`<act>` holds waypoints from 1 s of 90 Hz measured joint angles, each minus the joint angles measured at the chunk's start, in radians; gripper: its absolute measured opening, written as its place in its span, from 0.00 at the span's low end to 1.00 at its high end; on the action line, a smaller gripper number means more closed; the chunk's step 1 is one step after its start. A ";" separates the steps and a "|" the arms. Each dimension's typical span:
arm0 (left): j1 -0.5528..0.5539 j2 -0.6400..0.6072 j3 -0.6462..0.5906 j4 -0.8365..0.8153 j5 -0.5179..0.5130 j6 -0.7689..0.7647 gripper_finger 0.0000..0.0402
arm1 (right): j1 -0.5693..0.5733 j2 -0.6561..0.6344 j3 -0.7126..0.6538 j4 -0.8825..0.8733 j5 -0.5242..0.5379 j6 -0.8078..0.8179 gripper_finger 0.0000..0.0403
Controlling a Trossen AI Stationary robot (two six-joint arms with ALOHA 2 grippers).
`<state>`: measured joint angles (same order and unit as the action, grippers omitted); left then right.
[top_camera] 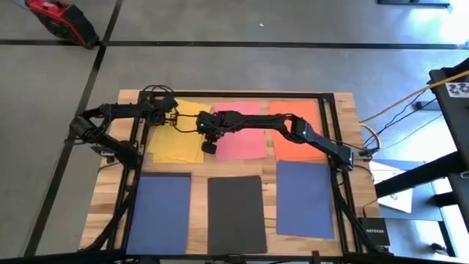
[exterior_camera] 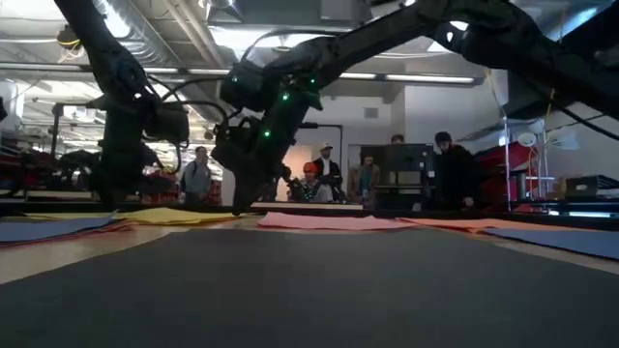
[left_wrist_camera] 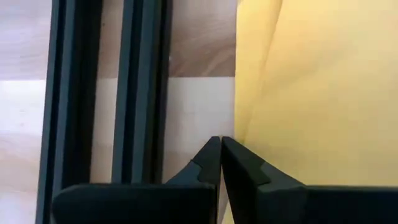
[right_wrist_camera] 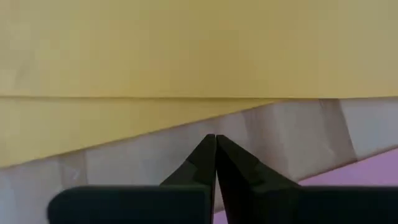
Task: Organize paper
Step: Stack the yellow paper on the top of the yellow paper
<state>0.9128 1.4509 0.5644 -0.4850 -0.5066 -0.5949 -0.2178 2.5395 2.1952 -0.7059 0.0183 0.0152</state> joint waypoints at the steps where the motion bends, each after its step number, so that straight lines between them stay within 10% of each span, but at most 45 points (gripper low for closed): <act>1: 0.000 0.000 0.000 0.000 0.000 0.000 0.00 | -0.003 0.001 0.000 0.002 -0.003 0.002 0.00; 90: -0.121 -0.092 -0.003 -0.089 0.176 0.019 0.00 | -0.020 0.029 0.002 0.010 -0.056 0.040 0.00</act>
<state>0.7921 1.3594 0.5613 -0.5738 -0.3309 -0.5758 -0.2382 2.5683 2.1971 -0.6960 -0.0376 0.0551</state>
